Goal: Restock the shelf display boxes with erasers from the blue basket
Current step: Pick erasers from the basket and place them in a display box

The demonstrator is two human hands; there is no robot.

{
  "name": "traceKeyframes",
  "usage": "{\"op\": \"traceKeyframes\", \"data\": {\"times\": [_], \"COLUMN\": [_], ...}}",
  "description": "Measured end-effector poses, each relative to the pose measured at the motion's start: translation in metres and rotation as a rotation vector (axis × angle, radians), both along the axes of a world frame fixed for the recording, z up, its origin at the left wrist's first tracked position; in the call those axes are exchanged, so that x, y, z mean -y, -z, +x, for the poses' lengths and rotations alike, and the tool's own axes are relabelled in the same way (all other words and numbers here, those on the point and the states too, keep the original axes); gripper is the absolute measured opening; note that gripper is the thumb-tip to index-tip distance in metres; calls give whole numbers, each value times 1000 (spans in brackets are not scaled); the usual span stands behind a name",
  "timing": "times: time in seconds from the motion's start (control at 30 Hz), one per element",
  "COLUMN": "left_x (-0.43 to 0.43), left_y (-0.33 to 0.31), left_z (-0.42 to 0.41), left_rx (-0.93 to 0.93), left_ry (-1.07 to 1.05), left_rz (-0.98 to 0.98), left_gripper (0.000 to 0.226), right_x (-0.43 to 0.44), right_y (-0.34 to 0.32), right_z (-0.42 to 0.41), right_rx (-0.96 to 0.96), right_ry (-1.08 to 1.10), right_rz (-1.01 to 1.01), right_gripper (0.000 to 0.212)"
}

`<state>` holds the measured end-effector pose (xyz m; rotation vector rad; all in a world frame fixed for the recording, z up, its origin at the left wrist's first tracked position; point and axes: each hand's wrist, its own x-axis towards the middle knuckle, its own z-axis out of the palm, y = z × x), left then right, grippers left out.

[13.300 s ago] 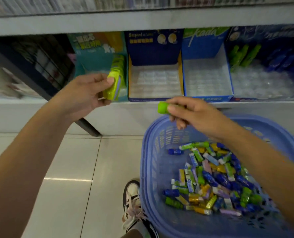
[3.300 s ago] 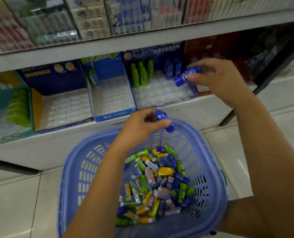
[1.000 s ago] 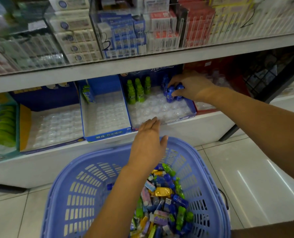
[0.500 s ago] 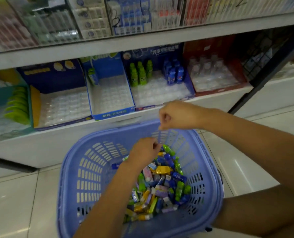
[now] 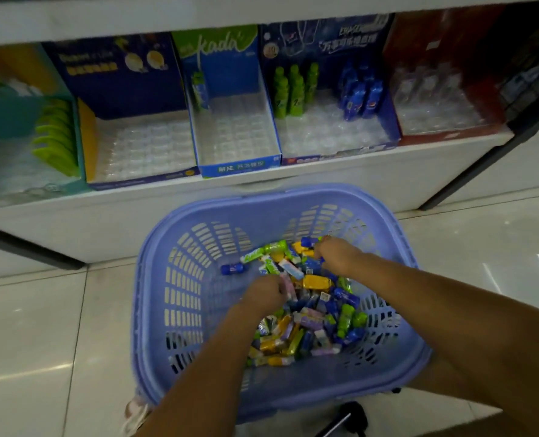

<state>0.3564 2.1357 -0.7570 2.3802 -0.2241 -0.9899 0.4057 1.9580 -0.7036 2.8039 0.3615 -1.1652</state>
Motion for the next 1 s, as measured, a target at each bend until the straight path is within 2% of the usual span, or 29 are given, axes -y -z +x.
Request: {"op": "traceKeyframes", "data": {"times": [0.07, 0.17, 0.23, 0.3, 0.37, 0.4, 0.43, 0.5, 0.57, 0.6, 0.73, 0.83, 0.9, 0.93, 1.0], "left_x": [7, 20, 26, 28, 25, 22, 18, 8, -2, -6, -13, -12, -10, -9, -8], "left_y": [1, 2, 2, 0, -2, -3, -3, -4, -3, -2, -4, -18, -26, -30, -40], "left_z": [4, 8, 11, 12, 13, 13, 13, 15, 17, 18, 25, 30, 35, 38, 43], "left_rx": [28, -19, -114, -196, -246, -247, -229, -167, -134, -133, -171, -227, -240, -238, -234], "left_ry": [-158, -304, -399, -508, -563, -577, -580, -553, -538, -549, -526, -535, -524, -490, -398], "left_rz": [-68, -209, -349, -520, -617, -614, -593, -521, -437, -396, -295, -336, -348, -343, -310], "left_gripper": [21, 37, 45, 37, 28, 24, 21, 18, 20, 24, 31, 35, 43, 46, 42], "right_x": [-5, -3, -2, -4, -2, 0, 2, 6, 3, 1, -6, -7, -3, 1, 10], "right_y": [-4, -8, -9, -13, -7, -3, 2, 10, 18, 20, 27, 30, 30, 25, 7], "right_z": [9, 22, 24, 19, 16, 14, 12, 5, -7, -14, -21, -23, -23, -22, -14], "right_rx": [7, 23, -51, -219, -308, -287, -223, -147, -183, -193, -208, -238, -276, -294, -295], "right_ry": [93, 237, 402, 607, 717, 693, 579, 236, 24, -33, -139, -114, -55, -22, 8], "right_rz": [15, 114, 320, 571, 671, 622, 499, 178, -59, -121, -218, -243, -194, -159, -35], "right_gripper": [20, 23, 24, 25, 25, 24, 21, 20, 26, 23, 19, 9, 33, 37, 25]}}
